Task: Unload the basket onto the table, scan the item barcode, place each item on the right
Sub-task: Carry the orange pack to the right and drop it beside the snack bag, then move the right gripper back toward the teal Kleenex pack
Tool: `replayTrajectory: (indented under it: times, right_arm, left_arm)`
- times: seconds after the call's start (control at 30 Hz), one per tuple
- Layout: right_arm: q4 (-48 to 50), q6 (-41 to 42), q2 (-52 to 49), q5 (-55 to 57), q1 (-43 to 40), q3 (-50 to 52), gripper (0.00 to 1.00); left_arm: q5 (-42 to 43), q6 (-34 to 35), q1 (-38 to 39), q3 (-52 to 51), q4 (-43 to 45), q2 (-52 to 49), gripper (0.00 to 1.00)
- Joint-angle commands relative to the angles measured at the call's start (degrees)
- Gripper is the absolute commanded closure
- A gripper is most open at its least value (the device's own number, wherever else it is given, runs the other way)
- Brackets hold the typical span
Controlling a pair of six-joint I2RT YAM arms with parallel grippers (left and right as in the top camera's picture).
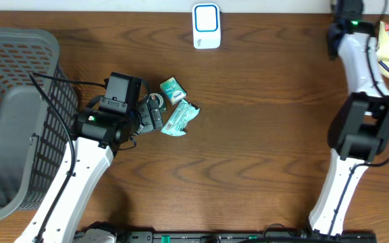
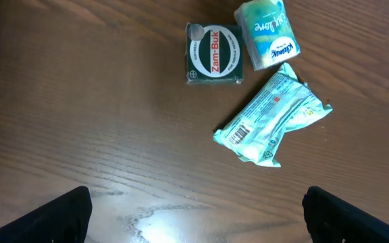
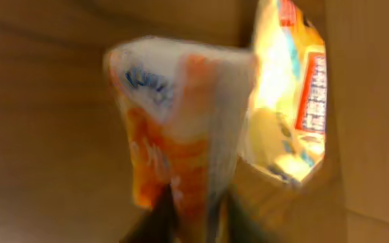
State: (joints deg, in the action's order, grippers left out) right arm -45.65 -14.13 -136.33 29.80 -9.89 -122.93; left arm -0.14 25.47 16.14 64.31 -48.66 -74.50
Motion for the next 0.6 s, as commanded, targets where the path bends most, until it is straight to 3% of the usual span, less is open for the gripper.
replayTrajectory:
  times: [0.0,0.27,0.4,0.43,0.57]
  right_arm:
    - [-1.8,4.5,1.5,-2.2,-2.5,-0.7,0.01]
    - [-4.1,5.5,1.5,-16.4,-3.8,-0.7,0.01]
    - [-4.6,5.6,1.5,-32.6,-3.0,-0.7,0.01]
    - [-5.1,5.5,1.5,-42.9,-2.4,-0.7,0.01]
    - [-7.9,5.5,1.5,-62.0,-0.5,-0.7,0.01]
  left_arm:
    - [-0.1,0.1,-0.1,0.7,-0.2,0.1,0.02]
    - [-0.1,0.1,-0.1,0.7,-0.2,0.1,0.03]
    - [-0.1,0.1,-0.1,0.7,-0.2,0.1,0.02]
    - [-0.1,0.1,-0.1,0.7,-0.2,0.1,0.02]
    - [-0.1,0.1,-0.1,0.7,-0.2,0.1,0.02]
